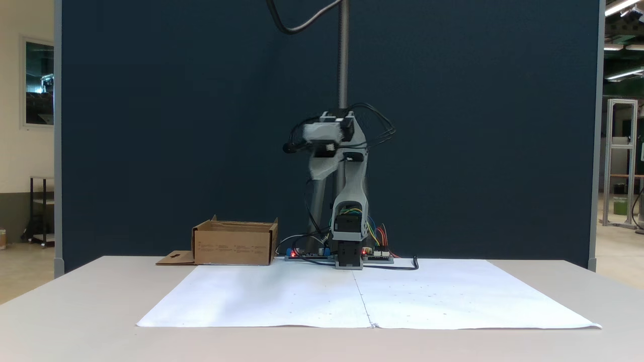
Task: Grasp a green dice and put it in the bin.
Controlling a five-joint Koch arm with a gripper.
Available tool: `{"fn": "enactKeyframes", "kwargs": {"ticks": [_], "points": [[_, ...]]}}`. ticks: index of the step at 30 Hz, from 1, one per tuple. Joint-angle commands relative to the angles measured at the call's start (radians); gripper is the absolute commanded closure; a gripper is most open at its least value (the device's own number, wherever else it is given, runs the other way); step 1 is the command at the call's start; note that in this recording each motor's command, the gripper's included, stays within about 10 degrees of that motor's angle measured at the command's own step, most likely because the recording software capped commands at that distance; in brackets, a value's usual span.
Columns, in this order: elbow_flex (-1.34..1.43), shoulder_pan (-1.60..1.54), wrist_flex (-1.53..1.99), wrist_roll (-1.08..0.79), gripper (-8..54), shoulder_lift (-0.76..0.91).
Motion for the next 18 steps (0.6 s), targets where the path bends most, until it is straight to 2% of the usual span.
{"fn": "enactKeyframes", "kwargs": {"ticks": [1,13,18], "points": [[0.026,-0.064,-0.063,0.052,1.8,0.072],[0.715,-0.224,-0.514,0.048,1.6,0.380],[0.928,-0.218,-0.661,0.041,1.1,0.399]]}}
